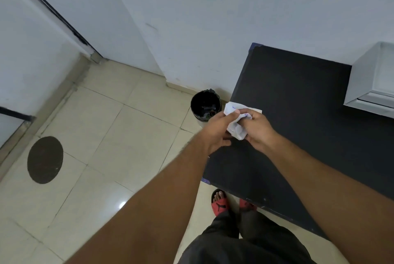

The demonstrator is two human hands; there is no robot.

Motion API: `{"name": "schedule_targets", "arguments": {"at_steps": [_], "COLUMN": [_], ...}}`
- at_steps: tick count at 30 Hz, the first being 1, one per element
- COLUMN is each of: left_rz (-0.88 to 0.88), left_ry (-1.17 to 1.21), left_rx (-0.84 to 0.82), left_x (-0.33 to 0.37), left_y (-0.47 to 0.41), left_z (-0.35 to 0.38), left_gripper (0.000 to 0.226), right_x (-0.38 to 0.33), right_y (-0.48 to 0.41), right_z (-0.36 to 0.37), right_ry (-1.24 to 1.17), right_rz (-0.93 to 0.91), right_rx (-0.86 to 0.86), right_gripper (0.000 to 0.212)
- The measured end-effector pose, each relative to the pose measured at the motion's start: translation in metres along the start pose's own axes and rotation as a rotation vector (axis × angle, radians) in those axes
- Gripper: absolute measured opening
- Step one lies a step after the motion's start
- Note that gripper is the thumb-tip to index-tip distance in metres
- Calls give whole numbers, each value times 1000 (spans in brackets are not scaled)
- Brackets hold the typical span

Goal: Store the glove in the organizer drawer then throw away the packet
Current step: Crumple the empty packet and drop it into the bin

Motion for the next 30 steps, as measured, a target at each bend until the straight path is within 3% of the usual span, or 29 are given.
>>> {"name": "schedule_targets", "arguments": {"at_steps": [3, 6, 8, 11, 13, 17, 21, 26, 30], "left_rz": [85, 114, 122, 115, 109, 69, 109, 61, 34], "left_ry": [11, 38, 72, 67, 98, 128, 77, 118, 84], "left_rx": [175, 333, 413, 459, 406, 406, 410, 188, 107], "left_x": [9, 16, 19, 24, 27, 32, 38, 33, 38], "left_y": [-1, 2, 3, 5, 4, 9, 9, 4, -7], "left_z": [-5, -13, -20, -25, -25, -29, -44, -67, -101], "left_gripper": [28, 31, 32, 29, 32, 22, 47, 46, 53], "right_x": [-13, -27, -31, -31, -33, -41, -52, -53, -51], "right_y": [2, 8, 8, -1, -10, -20, -25, -31, -45], "right_z": [5, 8, 8, 15, 20, 29, 40, 65, 91], "right_ry": [287, 490, 539, 556, 560, 701, 725, 437, 471], "right_rz": [-134, -292, -326, -296, -311, -374, -366, -183, -143], "right_rx": [27, 16, 2, -171, -244, -192, -118, -164, -125], "right_gripper": [17, 18, 44, 80, 72, 30, 25, 20, 16]}}
Point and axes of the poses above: each hand's wrist, its own y-axis away from the middle knuckle, its own z-axis out of the palm, x = y × z, the point moved 5 cm from there along -y, towards the middle knuckle, and after that the axes turned 1 degree about -y, right-handed, at the moved point
